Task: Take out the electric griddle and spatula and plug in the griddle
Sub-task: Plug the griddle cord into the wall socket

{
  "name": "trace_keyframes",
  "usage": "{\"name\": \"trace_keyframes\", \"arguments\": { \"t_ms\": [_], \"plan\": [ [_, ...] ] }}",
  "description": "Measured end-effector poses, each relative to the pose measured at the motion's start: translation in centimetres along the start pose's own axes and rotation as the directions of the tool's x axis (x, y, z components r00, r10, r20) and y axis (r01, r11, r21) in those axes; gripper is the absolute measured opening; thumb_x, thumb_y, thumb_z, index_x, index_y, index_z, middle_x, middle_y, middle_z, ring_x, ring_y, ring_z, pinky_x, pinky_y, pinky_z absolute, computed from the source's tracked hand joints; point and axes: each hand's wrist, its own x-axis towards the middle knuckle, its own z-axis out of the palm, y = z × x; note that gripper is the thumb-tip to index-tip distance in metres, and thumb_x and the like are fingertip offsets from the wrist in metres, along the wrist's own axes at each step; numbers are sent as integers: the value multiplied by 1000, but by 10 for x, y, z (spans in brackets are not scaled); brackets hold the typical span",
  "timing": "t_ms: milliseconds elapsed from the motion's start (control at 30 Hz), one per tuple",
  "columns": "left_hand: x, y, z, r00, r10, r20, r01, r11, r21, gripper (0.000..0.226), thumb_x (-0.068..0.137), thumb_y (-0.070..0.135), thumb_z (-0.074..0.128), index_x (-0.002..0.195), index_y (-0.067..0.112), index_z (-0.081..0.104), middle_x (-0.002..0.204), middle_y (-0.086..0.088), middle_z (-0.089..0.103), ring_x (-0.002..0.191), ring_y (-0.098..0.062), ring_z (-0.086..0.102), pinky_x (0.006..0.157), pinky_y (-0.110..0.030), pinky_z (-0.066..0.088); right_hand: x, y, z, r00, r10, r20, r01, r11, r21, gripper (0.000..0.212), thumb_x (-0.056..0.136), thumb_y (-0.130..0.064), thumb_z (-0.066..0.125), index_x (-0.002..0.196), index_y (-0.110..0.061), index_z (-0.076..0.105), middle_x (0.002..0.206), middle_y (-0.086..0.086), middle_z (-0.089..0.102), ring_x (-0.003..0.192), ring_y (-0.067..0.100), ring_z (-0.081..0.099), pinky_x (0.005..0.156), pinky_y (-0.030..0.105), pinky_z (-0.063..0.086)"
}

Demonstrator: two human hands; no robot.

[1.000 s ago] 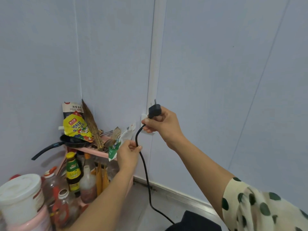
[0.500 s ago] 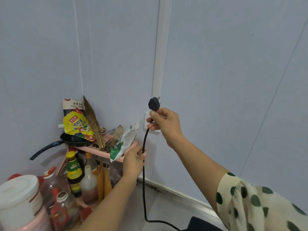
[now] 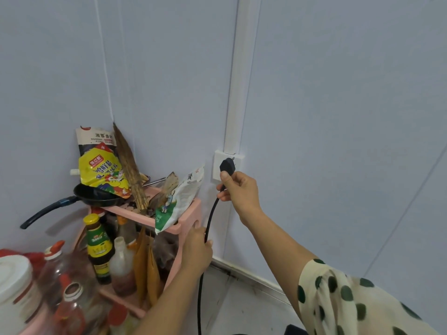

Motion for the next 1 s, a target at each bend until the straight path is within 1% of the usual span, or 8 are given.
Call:
{"name": "trace_keyframes", "arguments": {
  "t_ms": [67, 200, 367, 533, 700, 800, 900, 1000],
  "plan": [
    [3, -3, 5, 999, -7, 36, 6, 999, 40, 43, 92, 7, 56, 134, 4, 47, 132, -8, 51, 114, -21, 54, 98, -26, 46, 7, 10, 1, 1000, 17, 1, -17, 1000, -16, 30, 90, -31, 64, 69, -11, 56, 69, 11, 67, 49, 16, 62, 52, 23, 55],
    [11, -13, 12, 996, -29, 88, 21, 995, 96, 54, 92, 9, 54, 143, 6, 35, 146, -8, 39, 119, -19, 51, 99, -23, 45, 19, 30, 6, 999, 46, -2, -46, 998, -35, 31, 91, -33, 63, 75, -8, 58, 70, 11, 66, 50, 16, 62, 54, 25, 57],
    [24, -27, 21, 990, -82, 119, 61, 984, 165, 68, 90, 9, 54, 150, 10, 21, 149, -9, 35, 133, -23, 41, 108, -36, 41, 38, 52, 13, 997, 75, -18, -76, 995, -64, 31, 92, -34, 61, 74, -9, 57, 70, 10, 66, 49, 16, 62, 56, 26, 57],
    [33, -41, 30, 988, -83, 130, 48, 966, 255, 68, 92, 15, 52, 151, 14, 17, 147, -6, 39, 131, -21, 43, 109, -34, 40, 49, 69, 18, 995, 98, -36, -100, 993, -58, 31, 92, -36, 60, 75, -10, 58, 70, 10, 67, 51, 16, 62, 57, 26, 58],
    [34, -54, 33, 991, -15, 130, 3, 995, 97, 87, 87, 7, 54, 154, 22, 1, 149, -21, 32, 131, -33, 43, 104, -34, 40, 52, 81, 18, 993, 102, -65, -105, 993, -48, 33, 92, -35, 61, 68, -13, 54, 68, 9, 66, 51, 17, 61, 59, 29, 57],
    [40, -57, 41, 991, -29, 132, 11, 992, 128, 85, 88, 9, 53, 154, 18, 1, 150, -19, 31, 133, -32, 42, 107, -35, 40, 53, 86, 19, 993, 98, -66, -101, 994, -44, 32, 92, -33, 60, 67, -15, 54, 67, 8, 65, 52, 18, 60, 59, 30, 57],
    [39, -53, 42, 988, -67, 139, 22, 952, 304, 71, 95, 19, 47, 152, 12, 6, 150, -8, 34, 135, -22, 39, 112, -32, 34, 55, 89, 18, 992, 92, -83, -96, 994, -49, 31, 93, -33, 60, 68, -14, 56, 68, 8, 65, 53, 19, 61, 61, 31, 58],
    [42, -54, 46, 988, -62, 145, 10, 941, 337, 70, 95, 21, 49, 151, 8, 11, 154, -9, 28, 140, -24, 32, 116, -32, 29, 55, 91, 18, 991, 86, -103, -92, 994, -55, 31, 92, -34, 60, 72, -11, 59, 68, 8, 65, 54, 20, 61, 62, 31, 58]
  ]
}}
